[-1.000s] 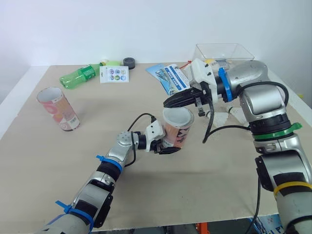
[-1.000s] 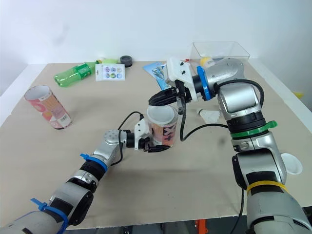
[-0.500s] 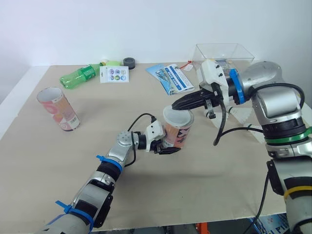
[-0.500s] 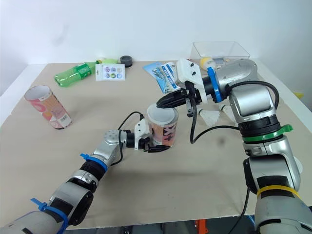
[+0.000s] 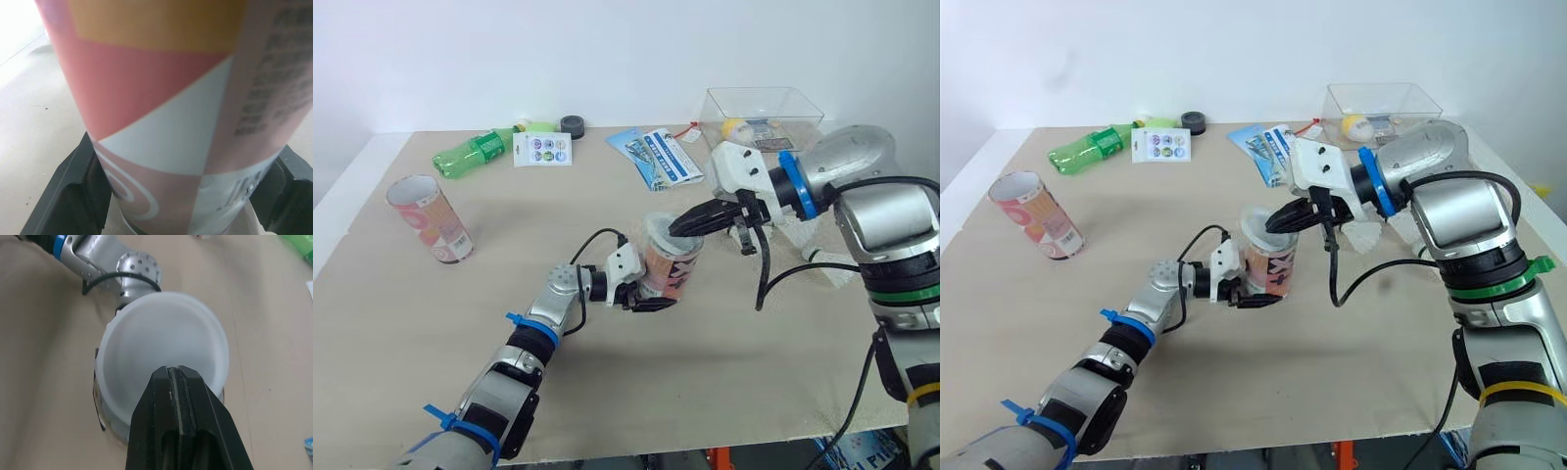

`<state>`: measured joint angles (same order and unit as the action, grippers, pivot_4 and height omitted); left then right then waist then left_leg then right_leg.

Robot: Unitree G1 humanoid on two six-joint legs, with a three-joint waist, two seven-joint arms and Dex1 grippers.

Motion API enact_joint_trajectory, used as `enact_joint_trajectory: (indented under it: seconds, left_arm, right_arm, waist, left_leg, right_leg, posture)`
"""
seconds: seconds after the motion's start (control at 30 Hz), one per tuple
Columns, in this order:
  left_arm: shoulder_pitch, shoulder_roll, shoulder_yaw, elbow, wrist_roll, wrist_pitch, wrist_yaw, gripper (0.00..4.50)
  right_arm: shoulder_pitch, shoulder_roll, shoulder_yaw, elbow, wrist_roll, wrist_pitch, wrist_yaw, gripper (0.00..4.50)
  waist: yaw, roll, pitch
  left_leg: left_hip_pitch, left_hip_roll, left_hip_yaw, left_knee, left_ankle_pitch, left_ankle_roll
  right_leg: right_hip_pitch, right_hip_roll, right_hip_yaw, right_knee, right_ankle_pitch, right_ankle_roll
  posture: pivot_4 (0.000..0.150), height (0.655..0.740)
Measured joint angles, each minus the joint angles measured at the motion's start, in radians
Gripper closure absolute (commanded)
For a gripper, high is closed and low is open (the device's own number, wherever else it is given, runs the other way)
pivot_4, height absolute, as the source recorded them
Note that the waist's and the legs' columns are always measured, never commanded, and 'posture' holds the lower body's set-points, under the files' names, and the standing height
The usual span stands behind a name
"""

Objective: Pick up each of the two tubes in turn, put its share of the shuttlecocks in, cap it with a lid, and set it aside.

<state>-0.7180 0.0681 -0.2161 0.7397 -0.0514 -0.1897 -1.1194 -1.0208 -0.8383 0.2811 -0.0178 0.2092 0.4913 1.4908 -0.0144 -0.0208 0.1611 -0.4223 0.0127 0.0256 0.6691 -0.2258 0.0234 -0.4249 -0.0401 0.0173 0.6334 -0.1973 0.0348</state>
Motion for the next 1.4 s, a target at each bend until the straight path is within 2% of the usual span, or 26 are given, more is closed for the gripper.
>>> enact_joint_trajectory:
  seconds: [0.3, 0.4, 0.63, 0.67, 0.93, 1.17, 1.27, 1.4]
  left_arm:
    - [0.009, 0.009, -0.002, -0.015, 0.0, 0.002, -0.001, 1.21]
    - [0.009, 0.009, -0.003, -0.015, 0.0, 0.002, -0.002, 1.21]
    - [0.008, 0.013, -0.003, -0.014, -0.001, 0.002, -0.003, 1.21]
    - [0.008, 0.014, -0.003, -0.013, -0.001, 0.001, -0.004, 1.21]
    - [0.0, 0.013, -0.004, -0.001, -0.002, 0.0, -0.008, 1.21]
    - [0.0, 0.011, -0.006, -0.001, -0.002, -0.002, -0.006, 1.21]
    - [0.001, 0.013, -0.006, -0.001, -0.002, -0.004, -0.004, 1.21]
    - [0.001, 0.014, -0.006, -0.001, -0.002, -0.006, -0.004, 1.21]
  right_arm:
    - [-0.001, -0.024, -0.005, -0.02, 0.004, 0.004, 0.005, 4.48]
    - [-0.009, -0.023, -0.011, -0.013, 0.024, 0.031, 0.006, 3.56]
    - [-0.086, -0.021, -0.08, 0.105, 0.068, 0.088, -0.015, 0.06]
    - [-0.097, -0.019, -0.086, 0.122, 0.066, 0.082, -0.018, 0.02]
    - [-0.178, 0.095, -0.02, 0.241, 0.041, 0.1, -0.01, 0.02]
    - [-0.238, 0.11, 0.07, 0.31, 0.009, 0.124, 0.057, 0.02]
    - [-0.256, 0.124, 0.079, 0.349, -0.004, 0.112, 0.061, 0.91]
    - [-0.259, 0.147, 0.112, 0.382, -0.021, 0.102, 0.069, 2.86]
  waist:
    - [0.0, 0.0, 0.0]
    - [0.0, 0.0, 0.0]
    - [0.0, 0.0, 0.0]
    - [0.0, 0.0, 0.0]
    - [-0.003, 0.0, 0.0]
    - [-0.003, 0.0, 0.0]
    - [-0.003, 0.0, 0.0]
    - [-0.003, 0.0, 0.0]
  left_leg:
    - [0.0, 0.001, 0.0, 0.0, 0.0, 0.0]
    - [0.0, 0.001, 0.0, 0.0, 0.0, 0.0]
    - [0.001, 0.001, 0.0, 0.0, 0.0, 0.0]
    - [0.001, 0.001, 0.0, 0.0, 0.0, 0.0]
    - [0.001, 0.001, 0.001, 0.0, 0.0, 0.0]
    - [0.001, 0.001, 0.001, 0.0, 0.0, 0.0]
    - [0.001, 0.001, 0.001, 0.0, 0.0, 0.0]
    - [0.001, 0.001, 0.001, 0.001, 0.0, 0.0]
  right_leg:
    - [0.0, 0.001, 0.0, 0.0, 0.0, -0.001]
    - [0.0, 0.0, 0.0, 0.0, 0.0, -0.001]
    - [0.0, 0.0, 0.0, 0.0, 0.0, -0.002]
    - [0.0, 0.0, 0.0, 0.0, 0.0, -0.002]
    - [-0.001, 0.001, 0.0, 0.002, 0.001, -0.002]
    - [-0.001, 0.0, 0.0, 0.002, 0.001, -0.002]
    - [-0.001, 0.001, 0.0, 0.002, 0.001, -0.002]
    - [-0.001, 0.001, 0.0, 0.003, 0.001, -0.002]
  posture:
    - [0.15, 0.74]
    - [0.15, 0.74]
    - [0.15, 0.74]
    - [0.15, 0.74]
    - [0.15, 0.74]
    - [0.15, 0.74]
    - [0.15, 0.74]
    - [0.15, 0.74]
